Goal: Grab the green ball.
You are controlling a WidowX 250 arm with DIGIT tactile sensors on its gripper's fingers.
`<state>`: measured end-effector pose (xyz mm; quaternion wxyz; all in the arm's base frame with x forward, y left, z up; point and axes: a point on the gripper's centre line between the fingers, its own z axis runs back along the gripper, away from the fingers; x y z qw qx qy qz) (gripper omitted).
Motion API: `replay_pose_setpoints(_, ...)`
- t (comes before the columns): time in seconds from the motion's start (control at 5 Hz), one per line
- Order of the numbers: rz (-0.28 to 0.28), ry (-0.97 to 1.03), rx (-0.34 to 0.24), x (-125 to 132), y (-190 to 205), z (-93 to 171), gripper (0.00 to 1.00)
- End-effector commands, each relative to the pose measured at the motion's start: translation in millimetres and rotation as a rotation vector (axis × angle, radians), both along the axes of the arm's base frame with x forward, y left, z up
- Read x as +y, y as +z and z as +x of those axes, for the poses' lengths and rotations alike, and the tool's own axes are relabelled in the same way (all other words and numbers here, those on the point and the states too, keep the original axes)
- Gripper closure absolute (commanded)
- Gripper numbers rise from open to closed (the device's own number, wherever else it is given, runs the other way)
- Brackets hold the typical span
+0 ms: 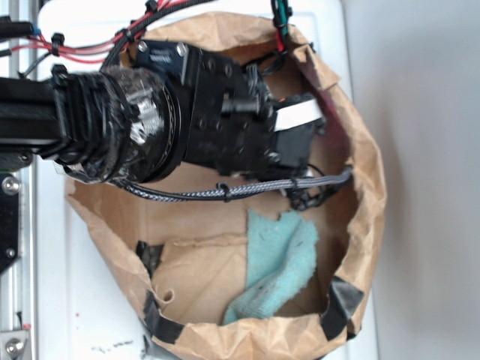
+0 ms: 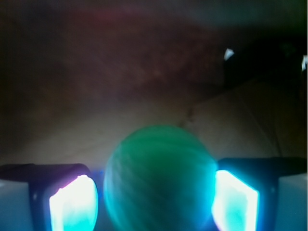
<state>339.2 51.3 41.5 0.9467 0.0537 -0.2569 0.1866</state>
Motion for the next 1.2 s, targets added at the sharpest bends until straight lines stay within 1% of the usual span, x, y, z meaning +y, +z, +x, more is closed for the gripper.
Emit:
replay_pose_setpoints(0.0, -0.007, -0.007, -0.054, -2.5, 14.0, 2.1, 1.00)
replay_pose_setpoints(0.2, -0.024, -0.009, -0.053, -2.0, 21.3, -0.3, 1.00)
replay_pose_setpoints(0.4, -0.059, -0.022, -0.016, -5.1, 41.0, -6.2, 1.00)
replay_pose_setpoints(0.6, -0.111, -0.050, 0.068, -12.1, 73.2, -18.4, 1.00)
replay_pose_setpoints(0.8, -0.144, -0.082, 0.126, -16.8, 105.5, -32.3, 1.00)
replay_pose_setpoints(1.0, -0.100, -0.116, 0.206, -20.9, 125.4, -35.7, 1.00)
